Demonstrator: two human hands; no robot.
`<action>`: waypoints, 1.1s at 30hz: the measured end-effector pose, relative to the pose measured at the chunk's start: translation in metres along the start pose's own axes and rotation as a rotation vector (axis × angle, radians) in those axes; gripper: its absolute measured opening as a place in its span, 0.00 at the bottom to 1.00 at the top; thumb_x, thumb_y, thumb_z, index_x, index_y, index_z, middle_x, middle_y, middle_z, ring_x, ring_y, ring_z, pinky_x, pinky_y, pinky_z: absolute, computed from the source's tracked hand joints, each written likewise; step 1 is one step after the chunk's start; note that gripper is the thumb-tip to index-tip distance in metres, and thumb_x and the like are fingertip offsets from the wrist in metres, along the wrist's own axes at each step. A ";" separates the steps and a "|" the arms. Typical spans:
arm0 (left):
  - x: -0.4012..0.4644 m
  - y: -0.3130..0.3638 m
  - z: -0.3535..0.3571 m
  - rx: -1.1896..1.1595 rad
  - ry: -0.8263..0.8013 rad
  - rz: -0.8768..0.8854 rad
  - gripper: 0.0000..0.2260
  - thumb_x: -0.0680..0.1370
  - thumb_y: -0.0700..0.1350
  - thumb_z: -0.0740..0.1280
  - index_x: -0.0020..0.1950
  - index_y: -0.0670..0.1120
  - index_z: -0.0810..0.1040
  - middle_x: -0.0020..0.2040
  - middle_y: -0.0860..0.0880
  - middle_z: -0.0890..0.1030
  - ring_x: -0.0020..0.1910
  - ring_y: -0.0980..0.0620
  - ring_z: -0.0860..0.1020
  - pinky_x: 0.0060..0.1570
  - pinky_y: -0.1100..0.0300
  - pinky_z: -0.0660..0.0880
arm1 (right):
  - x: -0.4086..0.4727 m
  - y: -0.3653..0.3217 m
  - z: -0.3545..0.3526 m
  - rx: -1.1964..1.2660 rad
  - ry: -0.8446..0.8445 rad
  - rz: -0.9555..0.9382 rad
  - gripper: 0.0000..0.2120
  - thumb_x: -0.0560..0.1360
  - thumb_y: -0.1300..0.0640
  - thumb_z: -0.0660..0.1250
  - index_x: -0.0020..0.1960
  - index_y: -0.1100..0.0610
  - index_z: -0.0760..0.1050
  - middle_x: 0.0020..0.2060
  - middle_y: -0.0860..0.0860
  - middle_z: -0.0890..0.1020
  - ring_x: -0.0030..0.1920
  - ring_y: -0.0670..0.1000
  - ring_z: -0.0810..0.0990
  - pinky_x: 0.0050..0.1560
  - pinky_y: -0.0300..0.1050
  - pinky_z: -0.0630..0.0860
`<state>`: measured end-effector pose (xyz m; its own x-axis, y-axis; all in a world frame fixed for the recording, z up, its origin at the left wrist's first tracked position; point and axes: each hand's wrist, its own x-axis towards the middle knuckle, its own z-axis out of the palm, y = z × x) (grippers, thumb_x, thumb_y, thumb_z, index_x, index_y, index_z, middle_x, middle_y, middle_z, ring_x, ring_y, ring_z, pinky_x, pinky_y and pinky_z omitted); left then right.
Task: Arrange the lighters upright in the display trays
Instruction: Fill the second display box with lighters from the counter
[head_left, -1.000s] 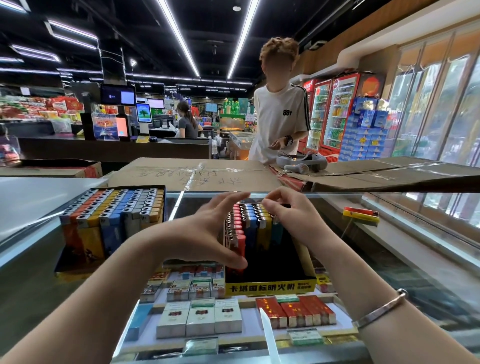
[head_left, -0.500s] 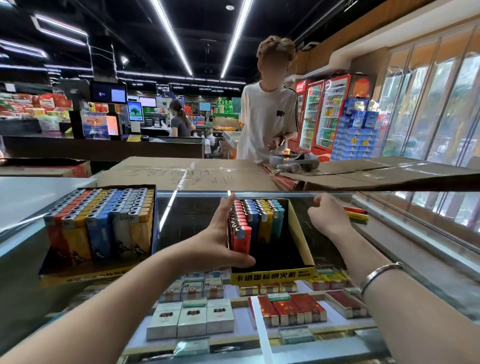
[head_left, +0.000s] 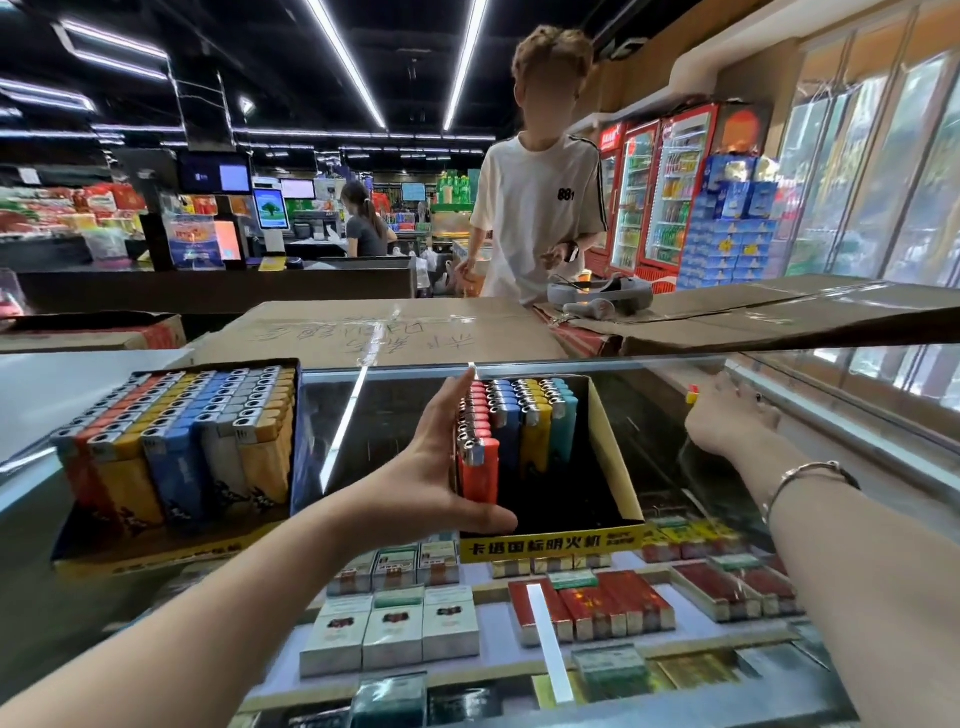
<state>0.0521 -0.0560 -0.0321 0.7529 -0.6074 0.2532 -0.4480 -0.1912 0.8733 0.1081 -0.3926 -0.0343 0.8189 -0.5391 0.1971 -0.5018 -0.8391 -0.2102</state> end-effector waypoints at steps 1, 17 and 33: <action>0.000 -0.001 0.000 -0.027 -0.005 0.013 0.53 0.62 0.43 0.79 0.67 0.76 0.44 0.64 0.72 0.53 0.63 0.64 0.65 0.55 0.66 0.74 | 0.004 -0.002 0.001 -0.004 -0.016 -0.012 0.28 0.77 0.61 0.56 0.75 0.56 0.53 0.75 0.55 0.55 0.74 0.59 0.52 0.70 0.65 0.51; 0.001 -0.002 -0.002 -0.094 0.000 -0.014 0.50 0.54 0.51 0.80 0.63 0.80 0.53 0.61 0.66 0.64 0.56 0.57 0.77 0.49 0.61 0.78 | 0.011 0.000 -0.014 -0.137 0.065 -0.036 0.14 0.76 0.55 0.61 0.60 0.61 0.72 0.55 0.60 0.75 0.57 0.60 0.72 0.57 0.53 0.69; 0.002 0.009 -0.004 0.040 -0.026 -0.057 0.50 0.53 0.52 0.79 0.61 0.78 0.51 0.70 0.54 0.56 0.65 0.48 0.68 0.55 0.61 0.75 | -0.046 -0.065 -0.079 0.848 0.282 -0.316 0.12 0.79 0.51 0.60 0.56 0.58 0.69 0.43 0.54 0.75 0.42 0.53 0.76 0.41 0.48 0.71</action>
<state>0.0514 -0.0557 -0.0215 0.7652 -0.6145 0.1918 -0.4237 -0.2564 0.8687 0.0808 -0.3188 0.0459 0.7292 -0.3867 0.5645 0.1925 -0.6758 -0.7115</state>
